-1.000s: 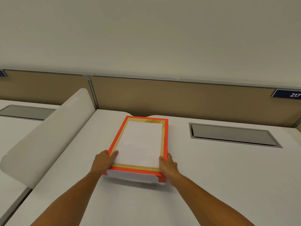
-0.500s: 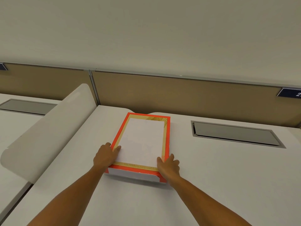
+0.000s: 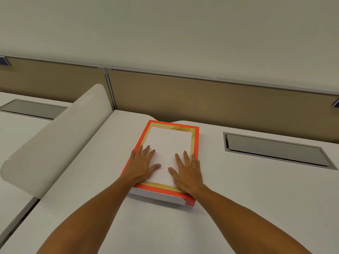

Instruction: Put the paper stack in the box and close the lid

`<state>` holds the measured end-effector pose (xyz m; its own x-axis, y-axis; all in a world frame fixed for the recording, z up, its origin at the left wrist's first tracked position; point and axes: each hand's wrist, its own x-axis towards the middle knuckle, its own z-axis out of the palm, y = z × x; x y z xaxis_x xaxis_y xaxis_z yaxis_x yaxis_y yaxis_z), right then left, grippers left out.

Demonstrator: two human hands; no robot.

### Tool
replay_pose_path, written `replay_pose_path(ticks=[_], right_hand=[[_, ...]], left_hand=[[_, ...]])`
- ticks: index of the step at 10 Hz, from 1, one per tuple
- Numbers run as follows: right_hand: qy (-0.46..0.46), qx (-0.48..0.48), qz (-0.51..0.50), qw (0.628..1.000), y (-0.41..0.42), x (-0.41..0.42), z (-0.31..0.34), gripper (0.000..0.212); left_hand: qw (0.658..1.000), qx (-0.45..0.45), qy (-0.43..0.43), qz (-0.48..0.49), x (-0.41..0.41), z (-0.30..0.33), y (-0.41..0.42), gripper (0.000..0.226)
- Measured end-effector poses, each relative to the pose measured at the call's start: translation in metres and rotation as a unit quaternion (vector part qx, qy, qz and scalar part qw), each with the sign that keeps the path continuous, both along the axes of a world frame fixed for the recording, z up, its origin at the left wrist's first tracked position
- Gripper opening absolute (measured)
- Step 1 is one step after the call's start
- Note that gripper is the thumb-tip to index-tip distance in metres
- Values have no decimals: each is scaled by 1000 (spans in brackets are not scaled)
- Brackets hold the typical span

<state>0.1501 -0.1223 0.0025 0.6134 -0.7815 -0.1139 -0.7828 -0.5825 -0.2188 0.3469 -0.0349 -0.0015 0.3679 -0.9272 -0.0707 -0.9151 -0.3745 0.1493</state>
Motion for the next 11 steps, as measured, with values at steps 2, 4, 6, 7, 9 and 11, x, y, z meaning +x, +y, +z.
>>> replay_pose_path(ticks=[2,4,6,7,9,11], right_hand=[[3,1,-20,1000,-2,-1,-17,85],[2,-9,-17,1000,2,-3,-22,80],[8,-24,-18,1000,4,-3,-24,81],[5,-13,-21,1000,4,-2,-26,81],[7,18,-29,999,3,-2,-23,82],[3,142,-32,989,-14,1,0,92]], left_hand=[[1000,14,-1,6,-1,-12,1,90],[1000,3,-8,0,1,-22,3,91],[999,-2,-32,4,0,-26,4,98],[999,4,-43,4,-1,-27,3,99],[998,60,-25,13,-6,-17,-1,80],[994,79,32,72,-34,9,-9,80]])
